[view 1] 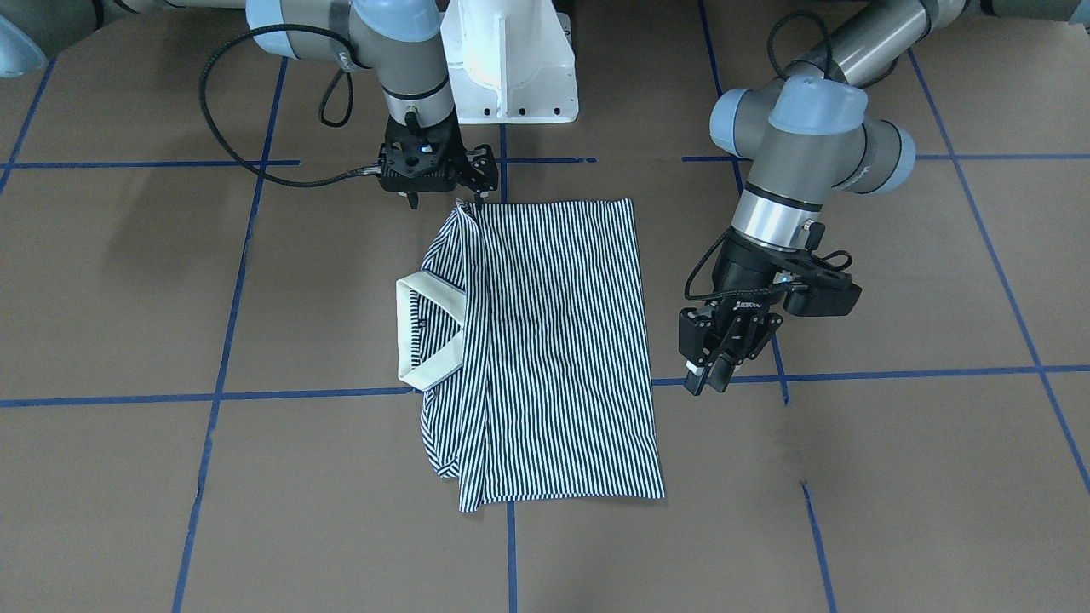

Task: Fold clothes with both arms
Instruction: 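Lower the right gripper onto the shirt beside the collar while the left gripper withdraws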

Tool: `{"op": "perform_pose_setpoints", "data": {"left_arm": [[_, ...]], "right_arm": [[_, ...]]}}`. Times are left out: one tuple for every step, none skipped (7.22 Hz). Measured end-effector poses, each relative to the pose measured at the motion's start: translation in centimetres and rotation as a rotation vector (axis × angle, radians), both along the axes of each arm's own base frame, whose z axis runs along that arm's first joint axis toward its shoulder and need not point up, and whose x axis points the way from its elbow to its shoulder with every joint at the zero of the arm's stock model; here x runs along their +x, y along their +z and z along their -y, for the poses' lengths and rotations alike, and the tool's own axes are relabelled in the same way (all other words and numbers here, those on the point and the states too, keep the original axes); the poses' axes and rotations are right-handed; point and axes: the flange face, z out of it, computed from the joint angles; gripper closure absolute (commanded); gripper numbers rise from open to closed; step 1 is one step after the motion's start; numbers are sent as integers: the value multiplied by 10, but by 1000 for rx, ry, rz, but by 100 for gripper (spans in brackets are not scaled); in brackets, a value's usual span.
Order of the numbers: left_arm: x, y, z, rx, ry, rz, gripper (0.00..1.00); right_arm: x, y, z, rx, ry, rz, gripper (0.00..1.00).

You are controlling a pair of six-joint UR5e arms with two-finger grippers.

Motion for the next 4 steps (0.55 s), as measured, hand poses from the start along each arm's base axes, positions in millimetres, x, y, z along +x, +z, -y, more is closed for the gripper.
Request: {"op": "perform_pose_setpoints", "data": {"left_arm": [[-1, 3, -1, -4, -1, 1, 55], [0, 4, -1, -7, 0, 2, 55], [0, 4, -2, -8, 0, 1, 55], [1, 4, -2, -8, 1, -1, 55]], "right_arm": [[-17, -4, -5, 42, -36, -15, 0], [-31, -3, -13, 46, -35, -24, 2], [-39, -2, -19, 3, 12, -12, 8], [-39, -2, -22, -83, 102, 26, 12]]}}
